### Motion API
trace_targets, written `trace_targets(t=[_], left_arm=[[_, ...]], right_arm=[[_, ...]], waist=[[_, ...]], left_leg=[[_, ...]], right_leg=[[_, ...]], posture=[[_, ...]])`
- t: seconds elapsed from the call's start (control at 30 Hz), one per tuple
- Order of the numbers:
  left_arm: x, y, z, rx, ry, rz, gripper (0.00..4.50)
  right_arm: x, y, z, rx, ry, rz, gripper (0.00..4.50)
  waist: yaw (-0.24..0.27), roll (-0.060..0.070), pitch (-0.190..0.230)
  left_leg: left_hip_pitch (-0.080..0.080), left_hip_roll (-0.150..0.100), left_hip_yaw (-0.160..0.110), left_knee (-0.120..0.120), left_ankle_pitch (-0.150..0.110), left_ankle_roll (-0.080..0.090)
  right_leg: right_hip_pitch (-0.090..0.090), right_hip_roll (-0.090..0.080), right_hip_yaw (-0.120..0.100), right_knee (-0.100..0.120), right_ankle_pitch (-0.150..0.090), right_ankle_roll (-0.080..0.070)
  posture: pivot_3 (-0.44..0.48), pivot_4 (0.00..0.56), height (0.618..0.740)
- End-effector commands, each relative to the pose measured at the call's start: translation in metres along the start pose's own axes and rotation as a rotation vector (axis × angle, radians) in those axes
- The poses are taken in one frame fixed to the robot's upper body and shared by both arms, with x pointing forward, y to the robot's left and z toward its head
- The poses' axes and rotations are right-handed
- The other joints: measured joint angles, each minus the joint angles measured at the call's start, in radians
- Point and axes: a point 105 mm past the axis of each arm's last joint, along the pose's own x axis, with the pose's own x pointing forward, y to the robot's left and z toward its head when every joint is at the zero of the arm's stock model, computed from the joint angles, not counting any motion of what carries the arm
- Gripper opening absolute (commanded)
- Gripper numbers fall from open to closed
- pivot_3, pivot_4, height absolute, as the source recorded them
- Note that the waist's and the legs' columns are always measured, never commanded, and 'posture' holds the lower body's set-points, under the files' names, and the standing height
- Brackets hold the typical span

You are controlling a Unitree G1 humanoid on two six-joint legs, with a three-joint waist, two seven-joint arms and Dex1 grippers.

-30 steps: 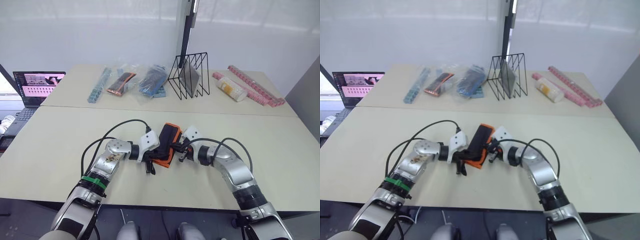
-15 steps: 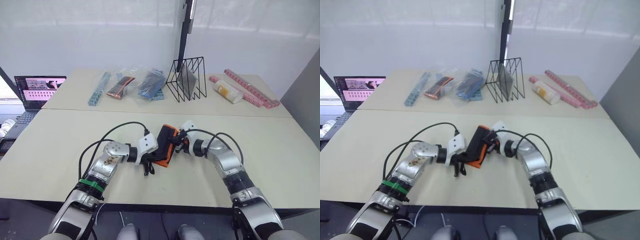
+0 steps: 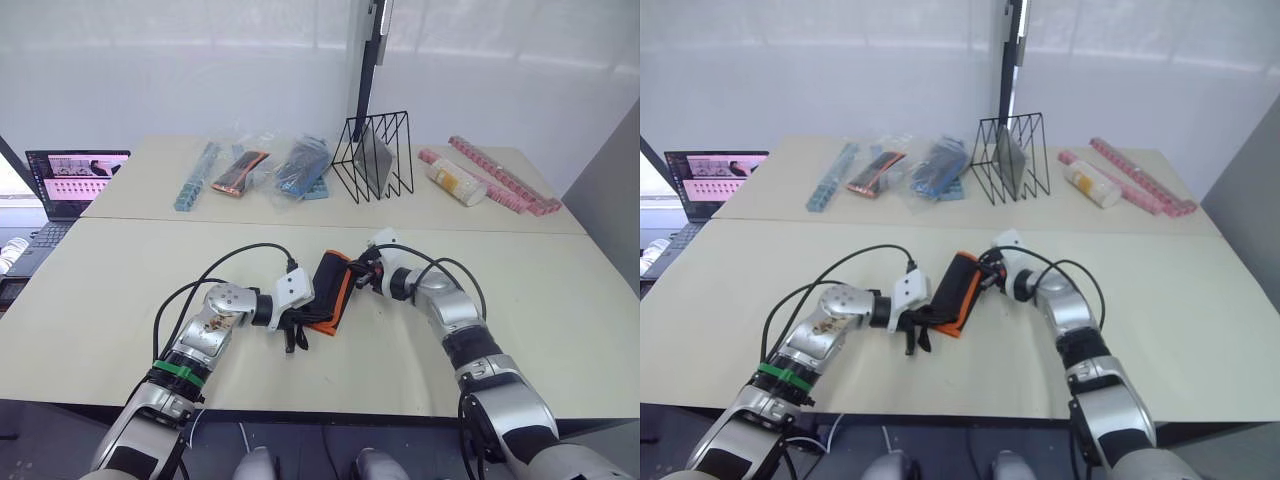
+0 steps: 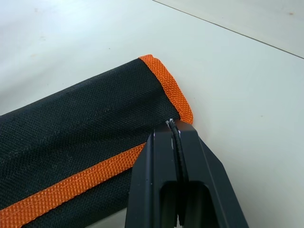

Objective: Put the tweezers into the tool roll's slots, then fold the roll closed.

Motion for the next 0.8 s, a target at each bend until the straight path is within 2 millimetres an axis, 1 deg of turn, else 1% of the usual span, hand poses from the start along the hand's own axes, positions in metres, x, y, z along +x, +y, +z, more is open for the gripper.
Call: trace_targets(t=[0.03,0.13,0.2,0.27,0.33,0.43,0.5,0.67,0.77,0.8], left_arm=[[-0.015,0.011,-0.008,-0.044,0.028,0.07,0.02],[-0.028,0.016,0.003,-0.039,-0.017,0.124,0.02],[-0.037,0.016,0.01,-0.033,-0.046,0.153,0.02],[-0.052,0.017,0.02,-0.037,-0.095,0.205,0.02],[-0.07,0.017,0.029,-0.045,-0.144,0.264,0.02],[-0.094,0.017,0.037,-0.06,-0.184,0.344,0.02],[-0.113,0.014,0.033,-0.075,-0.185,0.402,0.02],[-0.142,0.004,0.023,-0.108,-0.152,0.475,0.02],[-0.165,0.0,0.012,-0.145,-0.135,0.56,0.02],[-0.176,-0.003,0.007,-0.171,-0.134,0.592,0.02]], right_arm=[[-0.01,0.004,-0.008,0.004,-0.021,0.024,0.0],[-0.021,0.01,0.012,0.001,-0.134,0.054,0.0],[-0.029,0.011,0.02,-0.002,-0.171,0.049,0.0],[-0.042,0.008,0.028,-0.026,-0.202,0.03,0.0],[-0.056,0.004,0.035,-0.043,-0.227,0.01,0.0],[-0.075,-0.003,0.039,-0.053,-0.243,-0.025,0.0],[-0.089,-0.009,0.036,-0.061,-0.233,-0.06,0.0],[-0.116,-0.017,0.024,-0.052,-0.204,-0.109,0.0],[-0.137,-0.02,0.009,-0.038,-0.189,-0.138,0.0],[-0.146,-0.02,0.001,-0.032,-0.173,-0.149,0.0]], waist=[[0.0,0.0,0.0],[-0.005,0.002,0.002],[-0.008,0.004,0.003],[-0.007,0.008,0.007],[-0.005,0.008,0.01],[0.003,0.008,0.011],[0.004,0.008,0.011],[0.006,0.006,0.012],[0.005,0.005,0.013],[0.005,0.005,0.013]], left_leg=[[-0.001,0.0,0.0,0.0,0.0,0.0],[-0.005,0.0,-0.001,0.0,0.0,0.0],[-0.01,0.0,-0.001,0.0,0.0,0.0],[-0.017,0.0,-0.001,0.001,0.0,0.0],[-0.019,0.0,-0.001,0.001,0.0,0.0],[-0.023,0.0,-0.001,0.001,0.0,-0.001],[-0.023,-0.001,-0.001,0.001,0.0,-0.001],[-0.023,-0.001,-0.001,0.0,0.0,0.0],[-0.023,-0.001,-0.001,0.001,0.0,0.0],[-0.023,-0.001,-0.001,0.0,0.0,0.0]], right_leg=[[-0.001,0.0,0.0,0.0,0.0,0.0],[-0.005,0.0,0.0,0.0,0.0,0.0],[-0.01,0.0,0.0,0.001,0.0,0.0],[-0.017,0.0,0.0,0.002,0.0,0.0],[-0.018,-0.001,0.0,0.003,0.0,0.0],[-0.022,-0.001,0.0,0.002,0.0,0.0],[-0.022,-0.002,0.0,0.001,0.0,0.0],[-0.021,-0.002,-0.001,0.0,0.0,0.0],[-0.021,-0.002,-0.001,0.0,0.0,0.0],[-0.021,-0.002,-0.001,0.0,0.0,0.0]], posture=[[0.0,0.15,0.687],[0.0,0.15,0.687],[0.0,0.15,0.687],[0.0,0.15,0.687],[0.0,0.15,0.687],[0.0,0.15,0.687],[0.0,0.15,0.687],[0.0,0.15,0.687],[0.0,0.15,0.687],[0.0,0.15,0.687]])
